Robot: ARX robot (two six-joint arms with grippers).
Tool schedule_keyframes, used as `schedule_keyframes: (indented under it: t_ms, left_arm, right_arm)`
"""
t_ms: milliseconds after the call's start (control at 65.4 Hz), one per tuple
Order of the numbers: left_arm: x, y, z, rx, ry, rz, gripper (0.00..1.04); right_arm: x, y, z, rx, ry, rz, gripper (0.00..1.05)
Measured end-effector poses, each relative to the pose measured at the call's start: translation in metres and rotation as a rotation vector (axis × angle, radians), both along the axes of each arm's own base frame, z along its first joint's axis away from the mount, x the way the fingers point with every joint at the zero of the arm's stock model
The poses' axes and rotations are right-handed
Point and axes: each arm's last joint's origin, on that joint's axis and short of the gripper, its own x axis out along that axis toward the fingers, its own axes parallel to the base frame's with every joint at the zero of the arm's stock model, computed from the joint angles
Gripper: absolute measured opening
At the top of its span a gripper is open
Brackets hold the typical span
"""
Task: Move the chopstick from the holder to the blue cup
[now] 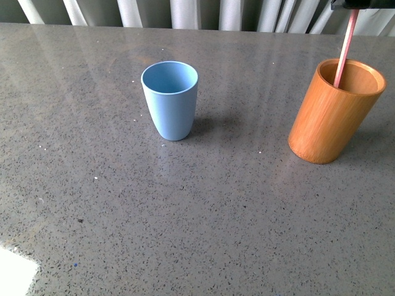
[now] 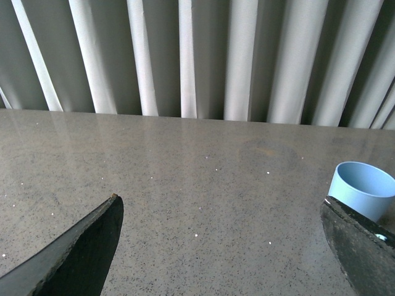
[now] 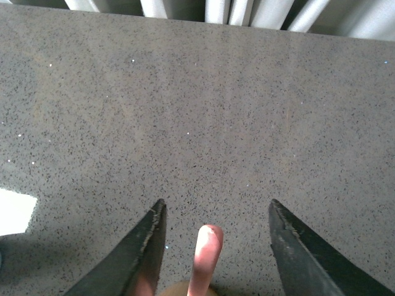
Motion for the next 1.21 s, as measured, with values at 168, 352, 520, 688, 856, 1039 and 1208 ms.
schedule_keyframes:
  t_ms: [168,352,520,688,856,1039,1208]
  left_arm:
    - [0.000,0.000,0.000,0.000,0.000,0.000,0.96]
    - [0.000,0.000,0.000,0.000,0.000,0.000,0.96]
    - [0.000,0.000,0.000,0.000,0.000,0.000,0.96]
    - [0.000,0.000,0.000,0.000,0.000,0.000,0.96]
    - [0.000,0.000,0.000,0.000,0.000,0.000,0.96]
    - [0.000,0.000,0.000,0.000,0.000,0.000,0.96]
    - [0.000,0.000,0.000,0.000,0.000,0.000,0.96]
  right_arm:
    - [0.000,0.000,0.000,0.003,0.006,-0.005,0.13]
    - [0.000,0.000,0.000,0.018,0.007,-0.017,0.02]
    - [0.000,0.000,0.000,0.022,0.007,-0.019,0.02]
    - [0.000,-0.001,0.000,0.039,0.008,-0.026,0.02]
    - [-0.004,-0.007,0.012,0.080,-0.015,-0.044,0.02]
    - [-0.017,-0.021,0.046,0.145,-0.093,-0.075,0.02]
    - [-0.027,-0.037,0.087,0.206,-0.183,-0.102,0.02]
